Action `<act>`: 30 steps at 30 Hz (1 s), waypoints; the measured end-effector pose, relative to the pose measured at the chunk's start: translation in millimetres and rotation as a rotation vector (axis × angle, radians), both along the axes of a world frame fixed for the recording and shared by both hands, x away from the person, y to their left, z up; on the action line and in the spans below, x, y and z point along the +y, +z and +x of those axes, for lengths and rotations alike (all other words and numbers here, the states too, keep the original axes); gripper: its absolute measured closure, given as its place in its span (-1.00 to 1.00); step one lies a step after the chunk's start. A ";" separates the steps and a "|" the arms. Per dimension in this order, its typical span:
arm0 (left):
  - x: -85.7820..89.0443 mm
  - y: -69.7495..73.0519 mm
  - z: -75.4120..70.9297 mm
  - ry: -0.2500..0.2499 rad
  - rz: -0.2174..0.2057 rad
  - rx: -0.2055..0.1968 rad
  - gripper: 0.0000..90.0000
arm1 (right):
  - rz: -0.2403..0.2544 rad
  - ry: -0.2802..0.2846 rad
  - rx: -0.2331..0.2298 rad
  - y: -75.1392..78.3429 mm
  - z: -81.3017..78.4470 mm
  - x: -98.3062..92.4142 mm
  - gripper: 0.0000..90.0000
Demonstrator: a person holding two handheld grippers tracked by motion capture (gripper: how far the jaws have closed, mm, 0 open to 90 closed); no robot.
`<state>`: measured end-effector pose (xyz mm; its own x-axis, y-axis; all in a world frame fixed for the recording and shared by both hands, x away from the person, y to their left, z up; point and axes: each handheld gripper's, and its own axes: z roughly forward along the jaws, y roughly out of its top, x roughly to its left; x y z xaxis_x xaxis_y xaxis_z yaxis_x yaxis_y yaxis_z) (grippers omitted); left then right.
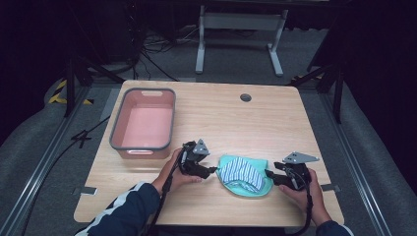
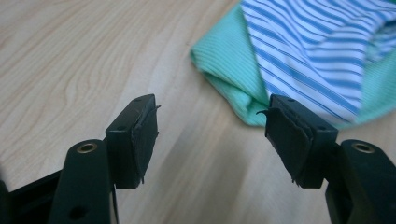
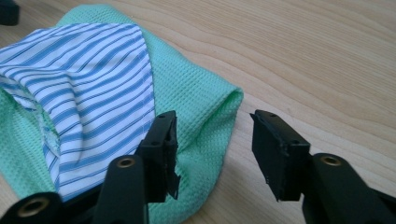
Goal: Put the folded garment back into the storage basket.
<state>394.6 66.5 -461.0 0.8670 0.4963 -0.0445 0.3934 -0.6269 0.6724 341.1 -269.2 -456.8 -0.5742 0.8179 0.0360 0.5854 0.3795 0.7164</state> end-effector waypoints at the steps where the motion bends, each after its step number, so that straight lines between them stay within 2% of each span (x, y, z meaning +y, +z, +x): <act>1: -2.9 -2.1 2.8 -0.005 -0.009 0.011 -0.22 | 0.007 0.003 -0.001 -0.5 1.2 0.5 0.16; 3: -4.7 -3.0 4.0 0.007 -0.011 0.011 -0.22 | 0.014 0.000 0.004 -0.8 2.9 1.1 0.16; 5: -10.4 -3.5 9.7 0.018 -0.044 0.004 -0.22 | 0.002 -0.012 0.007 -2.9 6.1 2.2 0.13; 8: -17.1 -4.5 13.1 0.007 -0.069 0.019 -0.22 | 0.003 -0.021 0.024 -6.6 9.1 3.2 0.09; 10: -19.5 -5.6 13.2 0.006 -0.066 0.019 -0.22 | 0.006 -0.019 0.026 -7.2 9.6 3.9 0.09; 11: -21.9 -7.0 13.4 0.001 -0.052 0.010 -0.22 | 0.008 -0.015 0.033 -7.7 9.7 5.5 0.09; 13: -25.6 -11.3 13.0 -0.008 -0.028 0.016 -0.23 | -0.008 0.003 0.041 -10.3 10.0 9.5 0.07; 14: -27.1 -12.9 12.1 0.008 0.005 0.011 -0.24 | -0.024 0.013 0.044 -13.1 9.8 12.6 0.05; 15: -27.0 -13.0 12.1 0.014 0.015 0.014 -0.33 | -0.038 0.015 0.049 -16.1 9.1 15.6 0.03; 17: -25.6 -14.1 12.9 0.021 0.013 0.028 -0.35 | -0.038 0.012 0.040 -16.7 8.2 16.1 0.02; 19: -24.3 -15.7 11.6 0.027 0.007 0.016 -0.40 | -0.030 0.001 0.034 -17.7 6.7 15.9 0.02; 21: -25.9 -15.9 9.5 0.024 0.023 0.000 -0.43 | -0.029 -0.005 0.028 -18.1 5.3 16.6 0.04; 26: -25.8 -16.6 8.0 0.032 0.017 -0.005 -0.42 | -0.022 0.031 0.031 -17.0 2.6 19.1 0.40; 28: -25.7 -16.6 6.6 0.019 0.009 -0.009 -0.35 | -0.024 0.048 0.029 -17.0 2.3 20.0 0.50; 30: -25.9 -15.5 3.6 -0.007 0.001 -0.011 -0.13 | -0.022 0.056 0.033 -16.8 2.0 20.5 0.57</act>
